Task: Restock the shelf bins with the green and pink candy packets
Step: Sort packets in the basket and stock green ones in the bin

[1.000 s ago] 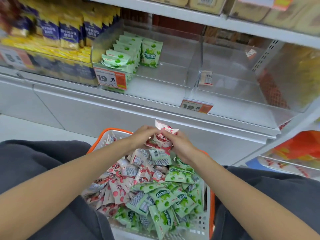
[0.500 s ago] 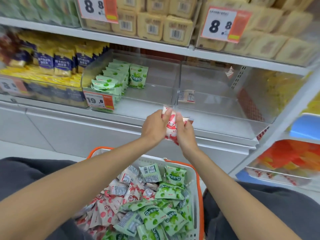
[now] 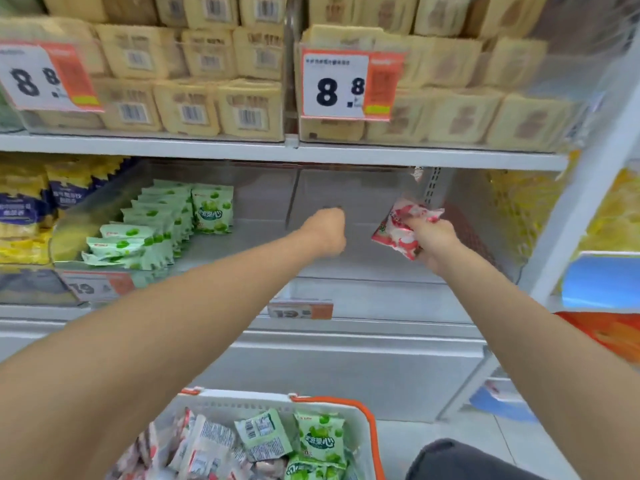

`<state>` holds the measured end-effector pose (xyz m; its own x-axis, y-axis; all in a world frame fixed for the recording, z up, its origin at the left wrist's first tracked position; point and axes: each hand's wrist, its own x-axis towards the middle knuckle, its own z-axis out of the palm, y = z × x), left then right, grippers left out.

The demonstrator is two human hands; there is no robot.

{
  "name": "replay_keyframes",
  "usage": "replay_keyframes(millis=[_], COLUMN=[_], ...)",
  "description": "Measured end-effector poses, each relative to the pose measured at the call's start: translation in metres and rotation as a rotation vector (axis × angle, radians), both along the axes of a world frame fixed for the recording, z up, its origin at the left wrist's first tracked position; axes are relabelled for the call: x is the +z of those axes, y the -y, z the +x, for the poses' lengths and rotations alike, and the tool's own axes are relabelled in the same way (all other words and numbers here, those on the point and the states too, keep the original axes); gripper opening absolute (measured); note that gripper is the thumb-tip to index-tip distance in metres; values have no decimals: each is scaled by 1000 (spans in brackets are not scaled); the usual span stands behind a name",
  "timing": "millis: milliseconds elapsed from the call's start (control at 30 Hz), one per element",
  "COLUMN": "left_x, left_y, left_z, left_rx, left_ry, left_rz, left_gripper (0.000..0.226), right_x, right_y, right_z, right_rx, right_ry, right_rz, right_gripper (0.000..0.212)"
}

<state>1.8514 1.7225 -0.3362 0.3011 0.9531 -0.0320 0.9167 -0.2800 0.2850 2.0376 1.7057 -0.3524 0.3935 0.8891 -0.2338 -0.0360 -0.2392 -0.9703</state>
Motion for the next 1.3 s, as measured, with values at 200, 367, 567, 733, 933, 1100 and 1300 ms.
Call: replay_keyframes(millis=[200, 367, 567, 733, 933, 1100, 1300], left_x=[-51, -47, 5, 0, 1, 11, 6], left_y=[-66, -103, -143, -128, -125, -86, -8], left_z=[18, 12, -4, 1, -1, -17, -54], left_rx=[-45, -93, -15, 37, 5, -85, 217], left_ry=[-498, -576, -532, -701, -801, -739, 299], left_rz=[-89, -55, -29, 517, 280, 320, 377], left_gripper=[82, 47, 27, 37, 31, 44, 42], right_x=[-14, -19, -15, -19, -26, -25, -19], right_y=[-38, -47, -43, -45, -43, -38, -51], right_z=[18, 22, 22, 21, 18, 13, -27], right_rx=[76, 75, 64, 120, 196, 223, 253], right_ry=[105, 92, 27, 57, 62, 56, 69], right_rz=[1, 89, 151, 95, 34, -43, -56], right_gripper=[29, 21, 28, 35, 32, 34, 22])
